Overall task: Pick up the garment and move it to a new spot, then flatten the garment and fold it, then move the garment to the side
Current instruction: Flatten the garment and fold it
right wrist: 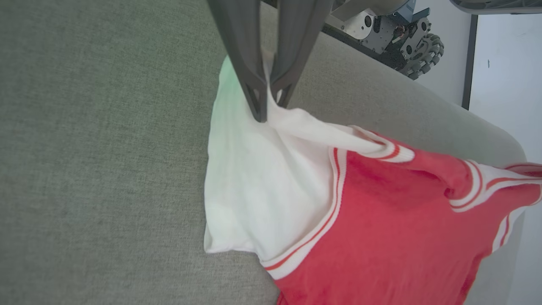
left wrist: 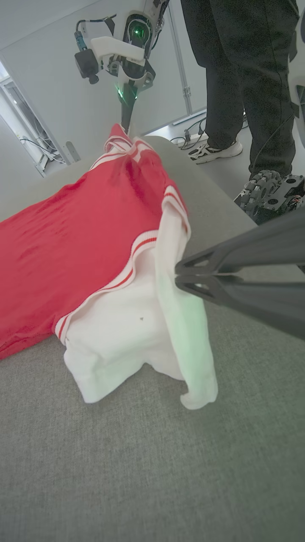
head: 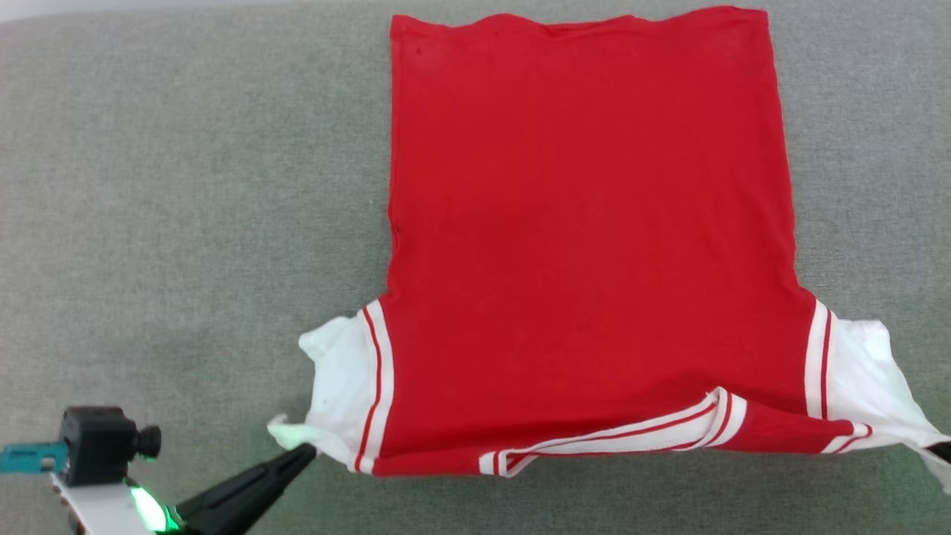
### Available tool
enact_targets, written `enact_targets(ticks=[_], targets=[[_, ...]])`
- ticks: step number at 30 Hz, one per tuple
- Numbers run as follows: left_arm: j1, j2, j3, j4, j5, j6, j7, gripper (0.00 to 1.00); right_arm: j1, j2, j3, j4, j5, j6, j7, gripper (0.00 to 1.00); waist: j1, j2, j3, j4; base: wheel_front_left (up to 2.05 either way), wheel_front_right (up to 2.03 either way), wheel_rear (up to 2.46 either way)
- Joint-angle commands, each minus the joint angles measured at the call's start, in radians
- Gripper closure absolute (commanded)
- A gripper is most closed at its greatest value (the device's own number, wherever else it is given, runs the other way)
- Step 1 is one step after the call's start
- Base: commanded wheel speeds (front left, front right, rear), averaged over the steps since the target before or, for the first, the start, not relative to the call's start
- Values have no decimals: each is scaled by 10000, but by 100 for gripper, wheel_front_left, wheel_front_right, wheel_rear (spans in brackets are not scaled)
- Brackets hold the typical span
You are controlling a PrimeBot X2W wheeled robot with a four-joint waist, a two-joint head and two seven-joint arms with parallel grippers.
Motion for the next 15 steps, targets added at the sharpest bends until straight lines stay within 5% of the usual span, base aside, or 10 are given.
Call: enact_targets(ticks=[1, 8, 15], targets=[[118, 53, 46, -35, 56, 10, 1, 100, 138, -121, -100, -43, 45, -19, -103, 100, -1, 0, 3, 21, 0, 0, 0], [163, -523, -209, 58, 663, 10, 316, 100, 438, -407, -129, -290, 20, -19, -335, 100, -1, 0, 34, 67, 0, 0, 0], [-462, -2093, -670, 1430, 870, 10, 1234, 100, -653, 1423, 452, 1023, -1356, -17, 1495, 100, -1, 0, 97, 62, 0, 0, 0]])
